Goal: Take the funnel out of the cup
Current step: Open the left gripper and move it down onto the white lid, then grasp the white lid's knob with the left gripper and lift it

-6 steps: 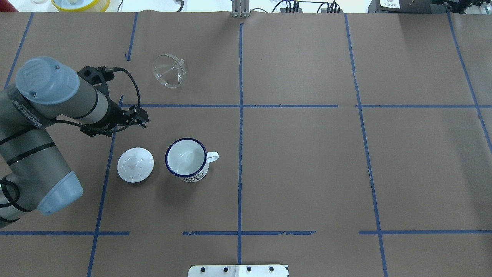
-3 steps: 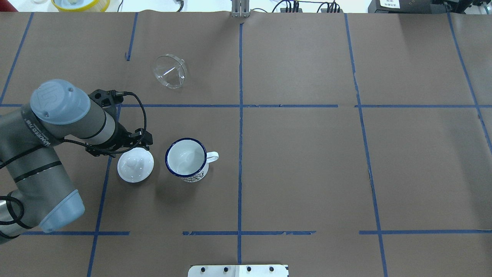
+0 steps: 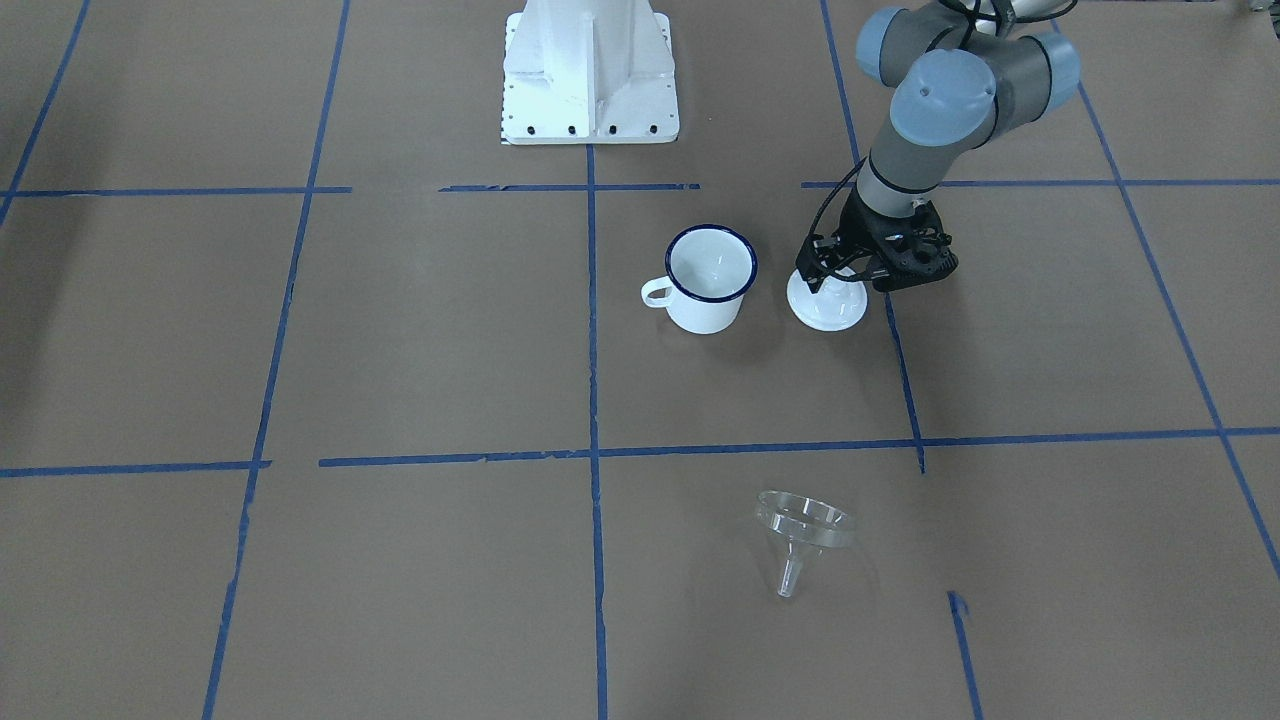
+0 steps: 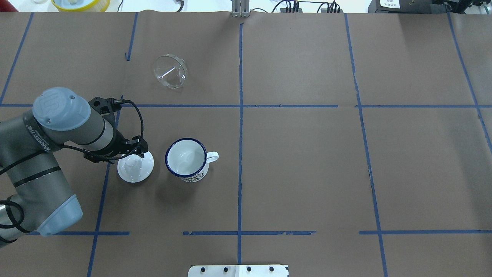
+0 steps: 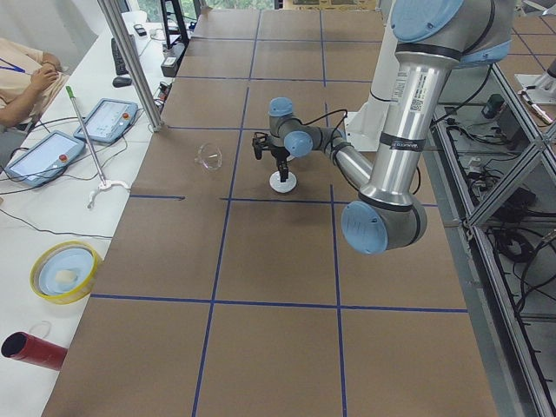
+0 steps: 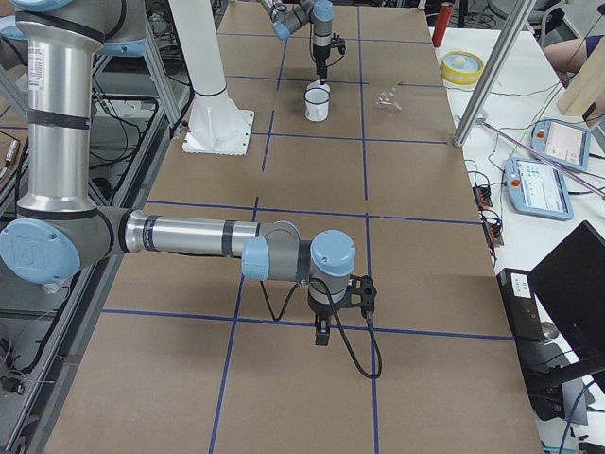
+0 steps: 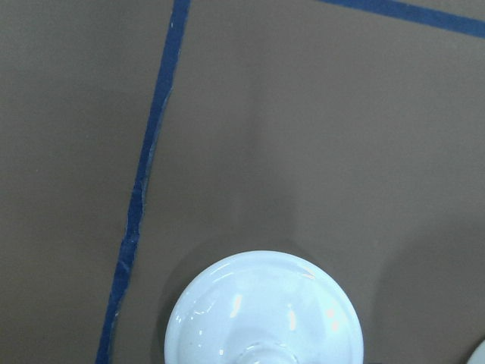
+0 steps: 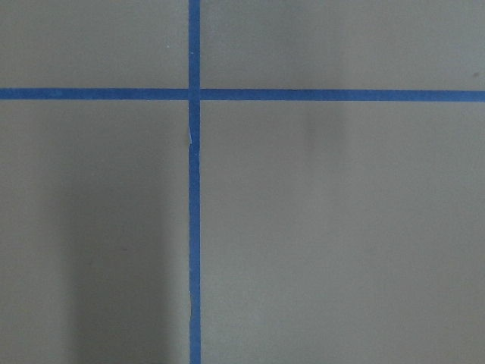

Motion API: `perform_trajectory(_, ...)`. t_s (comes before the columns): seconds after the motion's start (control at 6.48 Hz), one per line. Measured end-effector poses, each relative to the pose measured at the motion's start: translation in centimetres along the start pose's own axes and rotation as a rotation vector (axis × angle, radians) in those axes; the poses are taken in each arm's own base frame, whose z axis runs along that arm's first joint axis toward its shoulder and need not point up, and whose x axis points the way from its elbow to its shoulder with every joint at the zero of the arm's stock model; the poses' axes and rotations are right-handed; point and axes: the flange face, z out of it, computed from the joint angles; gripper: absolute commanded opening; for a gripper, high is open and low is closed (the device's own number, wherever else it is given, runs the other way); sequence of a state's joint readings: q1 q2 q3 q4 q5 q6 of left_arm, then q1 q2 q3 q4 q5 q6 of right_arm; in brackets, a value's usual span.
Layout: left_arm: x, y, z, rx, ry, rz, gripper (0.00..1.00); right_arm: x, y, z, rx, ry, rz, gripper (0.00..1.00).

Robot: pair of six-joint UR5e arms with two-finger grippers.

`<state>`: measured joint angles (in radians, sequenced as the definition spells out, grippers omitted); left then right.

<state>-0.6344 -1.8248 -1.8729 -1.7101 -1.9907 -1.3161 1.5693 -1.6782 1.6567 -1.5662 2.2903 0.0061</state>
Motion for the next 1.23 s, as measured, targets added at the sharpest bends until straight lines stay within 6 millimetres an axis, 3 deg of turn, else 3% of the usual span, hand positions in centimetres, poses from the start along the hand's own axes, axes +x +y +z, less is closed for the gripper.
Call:
perform_trajectory(0.46, -0.15, -0.07, 0.77, -0.006, -0.011, -0.002, 0.73, -0.02, -0.03, -0.02, 0.000, 0.000, 0.000, 1.00)
perform_trajectory(0.62, -0.18, -0.07, 1.01, -0.008, -0.015, -0.003, 0.64, -0.01, -0.02, -0.02, 0.000, 0.000, 0.000, 1.00)
perform_trajectory(1.23, 0.05, 0.16, 1.15, -0.032, -0.009, -0.006, 0.62, 0.00, 0.00, 0.00, 0.000, 0.000, 0.000, 1.00)
